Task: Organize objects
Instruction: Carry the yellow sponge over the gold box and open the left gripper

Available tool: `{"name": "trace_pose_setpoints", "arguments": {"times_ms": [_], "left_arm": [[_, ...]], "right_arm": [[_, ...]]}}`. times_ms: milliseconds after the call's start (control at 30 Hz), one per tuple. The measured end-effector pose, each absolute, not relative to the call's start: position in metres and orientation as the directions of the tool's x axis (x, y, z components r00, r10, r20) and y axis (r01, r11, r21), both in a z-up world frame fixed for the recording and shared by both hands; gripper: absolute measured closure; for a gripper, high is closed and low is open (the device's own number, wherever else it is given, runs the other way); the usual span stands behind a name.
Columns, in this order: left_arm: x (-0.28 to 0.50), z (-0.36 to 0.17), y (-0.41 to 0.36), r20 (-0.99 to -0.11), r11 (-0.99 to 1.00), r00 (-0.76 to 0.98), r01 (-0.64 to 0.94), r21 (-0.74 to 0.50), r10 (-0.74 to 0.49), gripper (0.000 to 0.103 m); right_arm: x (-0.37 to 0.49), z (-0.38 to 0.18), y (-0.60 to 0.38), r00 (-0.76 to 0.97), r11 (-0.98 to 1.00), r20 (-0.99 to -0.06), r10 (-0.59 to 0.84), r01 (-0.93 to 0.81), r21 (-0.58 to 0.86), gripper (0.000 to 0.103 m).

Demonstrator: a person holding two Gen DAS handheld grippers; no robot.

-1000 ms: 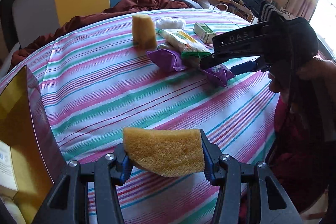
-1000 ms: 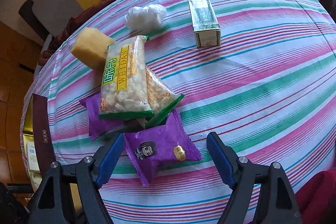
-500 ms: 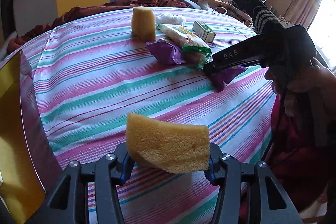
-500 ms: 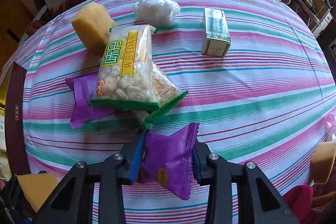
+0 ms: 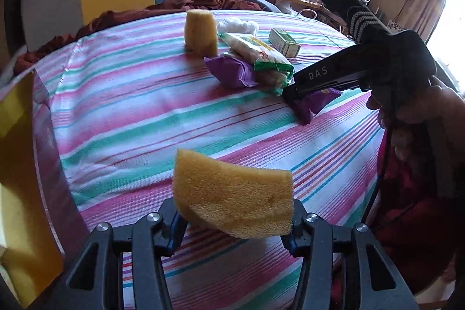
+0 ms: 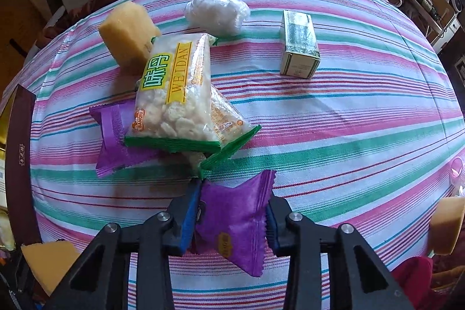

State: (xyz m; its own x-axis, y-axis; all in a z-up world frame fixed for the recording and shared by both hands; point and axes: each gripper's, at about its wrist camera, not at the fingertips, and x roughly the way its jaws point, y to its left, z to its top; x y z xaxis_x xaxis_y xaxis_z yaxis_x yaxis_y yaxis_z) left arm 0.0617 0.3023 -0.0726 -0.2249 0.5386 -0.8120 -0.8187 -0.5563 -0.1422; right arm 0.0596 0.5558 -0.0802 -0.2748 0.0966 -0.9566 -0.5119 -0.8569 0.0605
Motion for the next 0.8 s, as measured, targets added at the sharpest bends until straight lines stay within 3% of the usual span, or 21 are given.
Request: {"name": "trace_pose_setpoints", "arguments": {"times_ms": [333,533,800], "left_arm": [[0.016,0.006,0.231,-0.705,-0.658,-0.392,-0.740,-0.140,0.591,0.050],[-0.093,0.023,0.133,-0.738,-0.854,-0.521,-0.501,-0.142,0.428,0.049],[-0.184,-0.012,0.057,-0.795,-0.958,-0.556,-0.265,-0.110,0.245,0.049]], "right_arm": [[0.041,-0.083,0.546,-0.273,-0.859,-0.956,0.110,-0.509,0.047,0.064],[0.042,-0.082,0.548,-0.268,-0.863,-0.955,0.126,-0.504,0.028,0.064],[0.040,-0.088,0.550,-0.267,-0.866,-0.954,0.133,-0.500,0.019,0.064]]}}
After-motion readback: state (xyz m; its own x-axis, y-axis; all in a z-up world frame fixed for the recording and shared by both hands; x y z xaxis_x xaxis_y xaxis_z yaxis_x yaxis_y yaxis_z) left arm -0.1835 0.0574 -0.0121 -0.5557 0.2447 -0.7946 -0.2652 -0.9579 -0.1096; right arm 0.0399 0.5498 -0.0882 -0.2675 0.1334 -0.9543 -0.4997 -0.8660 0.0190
